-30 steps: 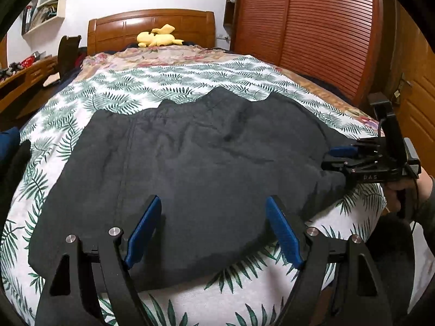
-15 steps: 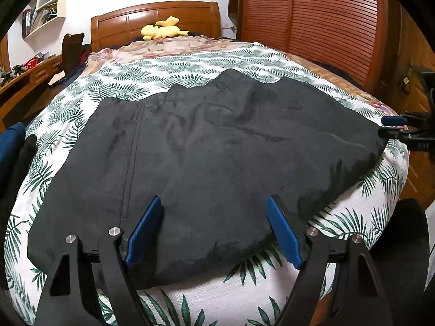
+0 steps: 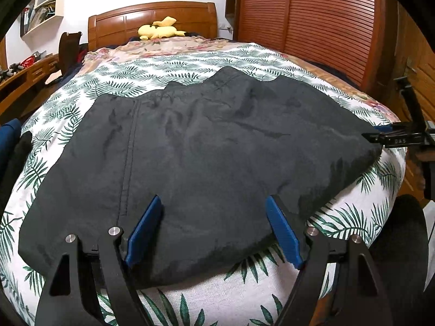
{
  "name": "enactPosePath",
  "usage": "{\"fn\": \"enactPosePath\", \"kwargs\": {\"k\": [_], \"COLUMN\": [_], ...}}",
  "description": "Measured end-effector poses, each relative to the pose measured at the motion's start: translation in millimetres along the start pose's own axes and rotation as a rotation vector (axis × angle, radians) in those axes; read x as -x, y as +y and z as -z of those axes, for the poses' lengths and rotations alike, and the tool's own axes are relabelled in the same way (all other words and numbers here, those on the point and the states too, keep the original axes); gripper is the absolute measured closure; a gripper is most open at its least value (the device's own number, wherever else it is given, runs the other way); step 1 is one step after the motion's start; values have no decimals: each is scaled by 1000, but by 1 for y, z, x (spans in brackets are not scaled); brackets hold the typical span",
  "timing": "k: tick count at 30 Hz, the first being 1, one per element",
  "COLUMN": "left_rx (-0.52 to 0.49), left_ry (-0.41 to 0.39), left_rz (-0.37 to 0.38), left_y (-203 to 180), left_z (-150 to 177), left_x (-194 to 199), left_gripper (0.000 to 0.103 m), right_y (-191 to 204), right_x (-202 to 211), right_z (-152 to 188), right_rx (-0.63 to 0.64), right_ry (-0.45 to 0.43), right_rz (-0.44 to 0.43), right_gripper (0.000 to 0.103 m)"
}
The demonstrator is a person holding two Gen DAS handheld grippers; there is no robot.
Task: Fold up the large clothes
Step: 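Move the open right gripper to the side edge of the jacket, then grasp the jacket side with the right gripper, fold it over, release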
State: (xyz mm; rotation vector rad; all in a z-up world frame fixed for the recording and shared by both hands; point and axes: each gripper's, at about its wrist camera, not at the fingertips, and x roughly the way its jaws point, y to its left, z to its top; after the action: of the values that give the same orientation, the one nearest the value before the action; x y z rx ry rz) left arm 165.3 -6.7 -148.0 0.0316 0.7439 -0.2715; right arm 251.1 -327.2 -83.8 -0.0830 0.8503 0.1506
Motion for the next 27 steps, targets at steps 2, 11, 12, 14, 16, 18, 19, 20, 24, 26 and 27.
{"fn": "enactPosePath", "kwargs": {"k": [2,11,12,14,16,18,19,20,24,26,27], "left_rx": [-3,-5,-5,-6,-5,-5,-4,-5,18,21,23], "left_ry": [-1,-1,-1,-1,-1,0,2,5,-6,-34,-44], "left_rz": [2,1,1,0,1,2,4,3,15,16,17], "left_y": [0,-1,-1,-1,0,0,-1,-1,3,7,9], "left_z": [0,0,0,0,0,0,-1,-1,-3,-3,-3], "left_x": [0,0,-1,0,0,0,0,0,9,20,23], "left_gripper": [23,23,23,23,23,23,23,23,23,23,23], "right_y": [-7,-9,-9,-14,-17,-20,-20,-17,-8,5,12], "right_x": [-5,6,6,6,3,3,4,9,42,63,71], "right_z": [0,9,10,11,12,11,9,6,-17,-32,-39], "right_rx": [-54,-112,-115,-123,-125,-139,-139,-124,-103,-60,-38], "right_ry": [25,13,14,17,15,7,-8,-26,-108,-164,-183], "right_rz": [-48,-163,-174,-194,-215,-248,-231,-218,-244,-249,-250], "right_gripper": [24,34,36,42,49,82,88,89,91,92,92]}}
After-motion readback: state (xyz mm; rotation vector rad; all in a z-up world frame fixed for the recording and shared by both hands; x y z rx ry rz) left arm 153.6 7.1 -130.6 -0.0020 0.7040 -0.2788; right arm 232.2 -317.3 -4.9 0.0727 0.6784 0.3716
